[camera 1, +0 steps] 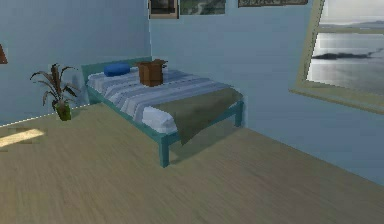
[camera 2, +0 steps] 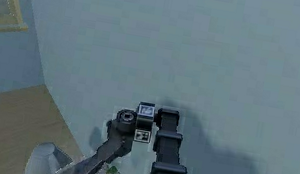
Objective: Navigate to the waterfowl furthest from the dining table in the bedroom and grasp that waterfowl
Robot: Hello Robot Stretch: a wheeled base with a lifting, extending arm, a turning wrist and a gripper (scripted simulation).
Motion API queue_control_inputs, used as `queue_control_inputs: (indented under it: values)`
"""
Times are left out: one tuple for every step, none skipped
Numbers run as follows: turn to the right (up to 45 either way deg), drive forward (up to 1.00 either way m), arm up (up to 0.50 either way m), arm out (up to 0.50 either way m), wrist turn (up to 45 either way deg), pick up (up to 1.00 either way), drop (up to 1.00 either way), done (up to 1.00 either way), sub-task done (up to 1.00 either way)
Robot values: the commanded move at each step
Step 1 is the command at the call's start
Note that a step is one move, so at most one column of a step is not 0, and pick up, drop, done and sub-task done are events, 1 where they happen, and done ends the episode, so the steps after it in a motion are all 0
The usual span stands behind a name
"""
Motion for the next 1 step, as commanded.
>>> queue_control_inputs:
  values:
    - [0.0, 0.0, 0.0, 0.0, 45.0, 0.0, 0.0, 0.0, 0.0]
